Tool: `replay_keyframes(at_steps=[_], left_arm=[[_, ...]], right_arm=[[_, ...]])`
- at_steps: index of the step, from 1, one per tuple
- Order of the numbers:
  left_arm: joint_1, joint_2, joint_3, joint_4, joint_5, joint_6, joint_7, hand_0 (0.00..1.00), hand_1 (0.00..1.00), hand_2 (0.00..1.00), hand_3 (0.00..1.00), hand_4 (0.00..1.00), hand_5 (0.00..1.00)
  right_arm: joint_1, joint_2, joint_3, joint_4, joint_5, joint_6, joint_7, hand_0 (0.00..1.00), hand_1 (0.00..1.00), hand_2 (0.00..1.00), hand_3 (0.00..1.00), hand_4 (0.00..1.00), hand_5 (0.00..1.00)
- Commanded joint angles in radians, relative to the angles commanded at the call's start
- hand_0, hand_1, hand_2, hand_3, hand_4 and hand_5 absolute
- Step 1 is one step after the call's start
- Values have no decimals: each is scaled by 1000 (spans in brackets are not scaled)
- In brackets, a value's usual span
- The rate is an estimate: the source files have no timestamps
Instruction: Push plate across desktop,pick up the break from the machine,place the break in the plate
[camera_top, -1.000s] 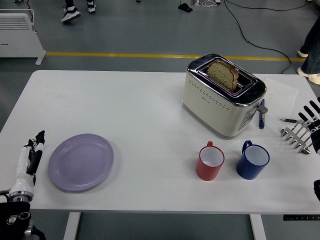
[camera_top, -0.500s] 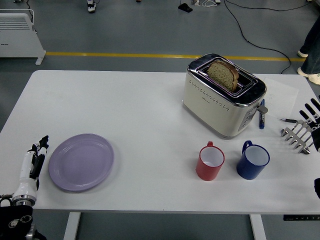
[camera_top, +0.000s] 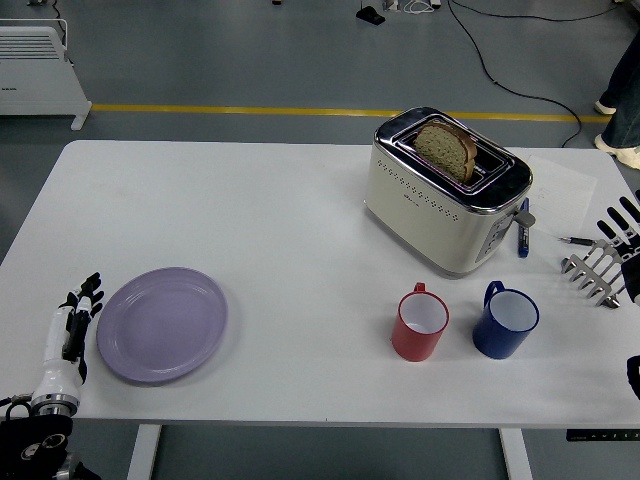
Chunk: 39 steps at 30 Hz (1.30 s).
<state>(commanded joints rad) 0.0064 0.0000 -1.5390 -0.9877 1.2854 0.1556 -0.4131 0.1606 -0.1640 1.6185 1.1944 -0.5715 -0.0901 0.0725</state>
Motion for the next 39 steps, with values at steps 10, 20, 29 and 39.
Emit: replay_keyframes(at_steps=[10,20,29,39], left_arm=[[3,0,47,4,-76,-19,-13,842,874,911,848,535,998],[8,0,89,-22,-154,-34,-32,817,847,893,835,535,998],[10,0,151,-5,-231,-51,-40,813,840,888,831,535,998],[20,0,220,-31,-316,-75,-55,797,827,861,809,534,998]], right_arm=[[1,0,4,1,0,0,1,732,692,717,694,483,449],[0,0,1,1,0,-1,1,733,692,717,693,482,449],[-3,2,-8,4,-1,-1,2,733,690,716,693,482,449],[-11,4,-17,1,0,-1,2,732,691,716,693,482,449]])
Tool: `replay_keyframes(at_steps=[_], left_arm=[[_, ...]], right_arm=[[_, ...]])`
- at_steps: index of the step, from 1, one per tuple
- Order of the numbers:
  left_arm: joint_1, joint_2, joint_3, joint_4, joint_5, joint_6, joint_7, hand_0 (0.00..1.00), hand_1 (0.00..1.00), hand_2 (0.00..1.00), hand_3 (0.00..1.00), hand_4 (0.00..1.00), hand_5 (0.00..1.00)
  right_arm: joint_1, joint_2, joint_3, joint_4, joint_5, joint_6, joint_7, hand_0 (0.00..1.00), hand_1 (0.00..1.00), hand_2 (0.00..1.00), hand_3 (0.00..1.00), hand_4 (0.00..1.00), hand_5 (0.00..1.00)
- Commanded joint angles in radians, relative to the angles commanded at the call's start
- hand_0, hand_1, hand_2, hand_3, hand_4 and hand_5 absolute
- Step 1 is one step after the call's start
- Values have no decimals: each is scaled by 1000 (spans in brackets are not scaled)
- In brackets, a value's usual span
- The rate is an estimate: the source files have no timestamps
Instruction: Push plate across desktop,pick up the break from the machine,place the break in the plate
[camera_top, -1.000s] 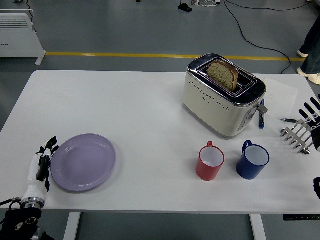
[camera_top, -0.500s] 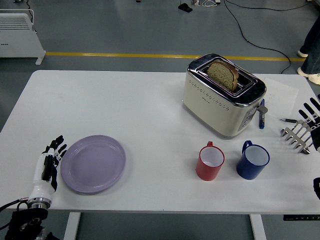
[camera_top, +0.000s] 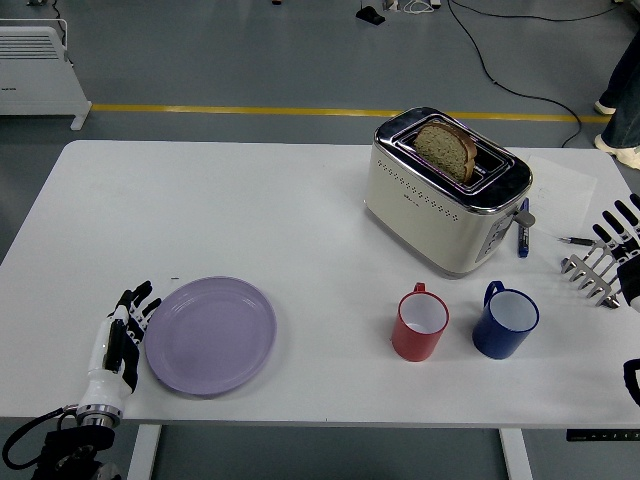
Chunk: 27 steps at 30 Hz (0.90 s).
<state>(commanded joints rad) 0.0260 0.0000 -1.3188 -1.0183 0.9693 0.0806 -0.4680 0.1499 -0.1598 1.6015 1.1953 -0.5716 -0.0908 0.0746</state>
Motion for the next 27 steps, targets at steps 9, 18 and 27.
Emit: replay_keyframes(at_steps=[9,18,27], left_arm=[[4,0,45,-6,-47,-16,-2,794,820,858,800,533,998],[-10,0,75,-19,-65,-24,-3,791,815,854,794,536,998],[-31,0,105,-9,-93,-45,8,787,813,852,793,534,998]], right_arm=[[-4,2,-3,-1,1,0,1,732,691,714,694,483,449],[0,4,-9,-3,1,0,1,732,691,714,694,483,450],[6,5,-6,-1,0,0,1,732,691,714,694,484,450]])
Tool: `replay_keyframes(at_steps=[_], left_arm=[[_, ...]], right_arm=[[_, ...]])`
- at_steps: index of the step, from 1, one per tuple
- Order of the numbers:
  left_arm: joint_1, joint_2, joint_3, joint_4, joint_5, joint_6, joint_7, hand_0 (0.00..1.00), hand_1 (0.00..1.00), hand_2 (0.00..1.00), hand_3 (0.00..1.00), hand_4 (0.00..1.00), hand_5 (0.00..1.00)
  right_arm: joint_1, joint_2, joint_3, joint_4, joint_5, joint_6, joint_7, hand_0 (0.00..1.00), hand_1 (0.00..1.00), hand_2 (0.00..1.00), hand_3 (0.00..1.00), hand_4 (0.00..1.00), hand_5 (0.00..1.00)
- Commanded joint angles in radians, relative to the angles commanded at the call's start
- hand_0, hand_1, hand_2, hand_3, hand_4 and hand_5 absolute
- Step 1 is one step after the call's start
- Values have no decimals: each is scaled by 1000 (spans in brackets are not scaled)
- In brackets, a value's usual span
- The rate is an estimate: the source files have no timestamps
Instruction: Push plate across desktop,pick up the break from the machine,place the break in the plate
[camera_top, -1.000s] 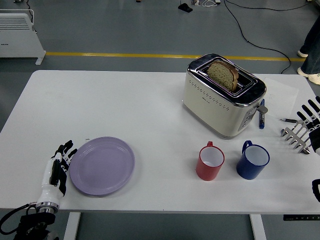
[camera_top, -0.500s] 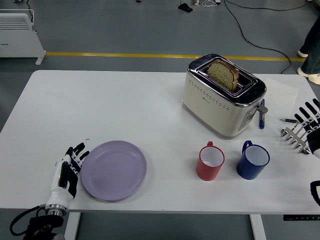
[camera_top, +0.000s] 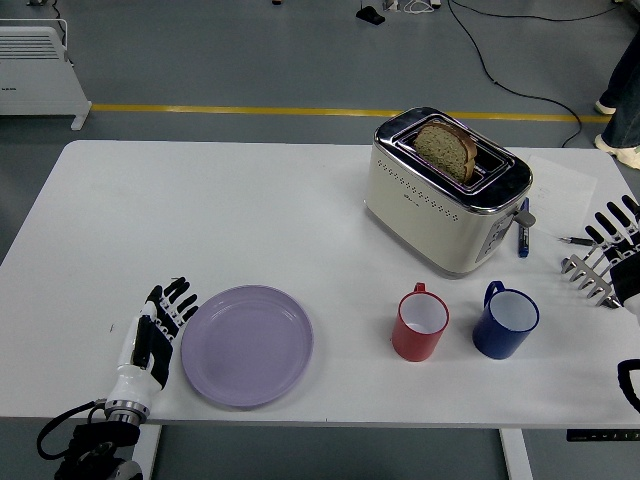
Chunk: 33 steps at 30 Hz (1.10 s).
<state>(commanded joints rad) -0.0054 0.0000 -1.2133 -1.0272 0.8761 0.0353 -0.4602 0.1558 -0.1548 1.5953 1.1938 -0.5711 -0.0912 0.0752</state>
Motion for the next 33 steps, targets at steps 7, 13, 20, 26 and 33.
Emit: replay_keyframes(at_steps=[7,13,20,26,33], left_arm=[[-15,0,18,14,-19,-20,11,785,811,846,788,533,998],[-24,0,25,26,-39,-34,18,782,808,845,786,534,998],[-41,0,54,34,-50,-46,26,774,804,840,782,533,998],[-59,8,100,37,-62,-51,29,771,802,836,780,533,998],[-79,21,144,40,-72,-55,32,769,801,836,779,534,998]], right_arm=[[1,0,4,1,0,-1,0,732,690,712,693,483,450],[2,1,4,2,0,-1,0,732,690,712,694,484,451],[4,2,4,1,1,-1,0,732,690,711,694,485,450],[6,3,3,1,1,-1,1,732,690,711,694,484,451],[5,4,5,1,1,-2,1,732,690,711,694,484,451]])
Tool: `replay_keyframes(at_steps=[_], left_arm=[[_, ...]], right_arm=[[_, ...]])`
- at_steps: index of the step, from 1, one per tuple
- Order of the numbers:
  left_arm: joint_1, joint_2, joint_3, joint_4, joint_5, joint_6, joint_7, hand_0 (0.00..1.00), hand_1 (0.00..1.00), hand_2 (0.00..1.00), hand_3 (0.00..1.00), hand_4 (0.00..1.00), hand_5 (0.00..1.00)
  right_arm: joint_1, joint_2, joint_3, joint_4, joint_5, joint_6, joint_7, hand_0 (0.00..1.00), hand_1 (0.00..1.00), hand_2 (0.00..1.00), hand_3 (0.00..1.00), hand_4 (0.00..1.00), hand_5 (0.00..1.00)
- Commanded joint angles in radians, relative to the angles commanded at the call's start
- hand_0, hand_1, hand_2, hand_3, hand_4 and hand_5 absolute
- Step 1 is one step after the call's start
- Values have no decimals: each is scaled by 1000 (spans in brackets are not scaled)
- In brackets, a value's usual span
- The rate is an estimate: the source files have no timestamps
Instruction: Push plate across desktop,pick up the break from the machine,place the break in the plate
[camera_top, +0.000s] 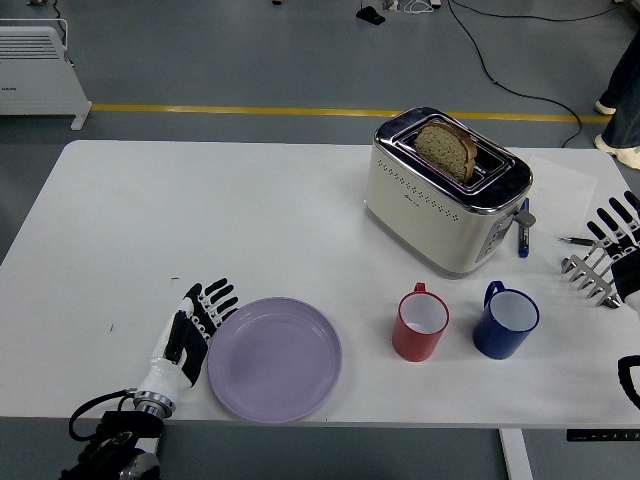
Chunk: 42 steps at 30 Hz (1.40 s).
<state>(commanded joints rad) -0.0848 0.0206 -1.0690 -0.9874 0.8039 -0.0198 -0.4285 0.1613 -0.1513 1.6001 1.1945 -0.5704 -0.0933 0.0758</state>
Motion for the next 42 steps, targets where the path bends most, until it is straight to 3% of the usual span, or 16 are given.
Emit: replay_keyframes(at_steps=[8,15,19,22,23,24,28,29,32,37,40,42], left_arm=[[-4,-6,-9,-2,6,7,-3,770,802,835,778,533,998],[40,-21,-151,-39,34,56,-27,781,803,834,777,534,998],[65,-21,-259,-73,53,76,-31,787,800,830,776,540,998],[77,-21,-344,-99,62,86,-34,787,800,830,776,540,998],[78,-21,-362,-104,65,89,-34,783,796,830,774,540,998],[80,-21,-387,-111,69,92,-34,783,796,830,774,540,998],[79,-21,-461,-135,85,113,-37,783,796,830,774,540,998],[78,-21,-468,-140,87,116,-36,775,794,824,767,539,998],[80,-21,-467,-153,86,125,-38,775,794,824,767,539,998],[72,-21,-459,-180,87,138,-42,775,793,820,763,539,998],[73,-21,-463,-184,89,140,-43,775,793,820,763,539,998],[77,-21,-471,-187,90,140,-42,785,791,818,759,537,998]], right_arm=[[-2,0,-5,11,-3,-3,0,732,691,711,694,484,451],[-1,-16,-42,90,-67,-10,19,732,692,711,697,485,451],[28,-55,-93,155,-160,-23,44,743,727,737,723,507,425],[90,-115,-163,195,-283,-87,31,743,727,737,723,507,425],[107,-129,-181,198,-322,-101,24,796,777,811,805,653,322],[135,-151,-210,200,-368,-124,12,796,777,811,805,653,322],[278,-221,-347,157,-537,-193,-67,796,777,811,805,653,322],[317,-231,-386,136,-576,-191,-90,836,825,878,875,694,255],[429,-240,-486,81,-699,-165,-142,836,825,878,875,694,255],[635,-197,-678,-83,-914,-75,-240,894,860,920,941,760,239],[748,-159,-763,-173,-1037,-45,-253,894,860,920,941,760,239],[786,-139,-788,-203,-1119,-39,-253,928,878,933,953,780,238]])
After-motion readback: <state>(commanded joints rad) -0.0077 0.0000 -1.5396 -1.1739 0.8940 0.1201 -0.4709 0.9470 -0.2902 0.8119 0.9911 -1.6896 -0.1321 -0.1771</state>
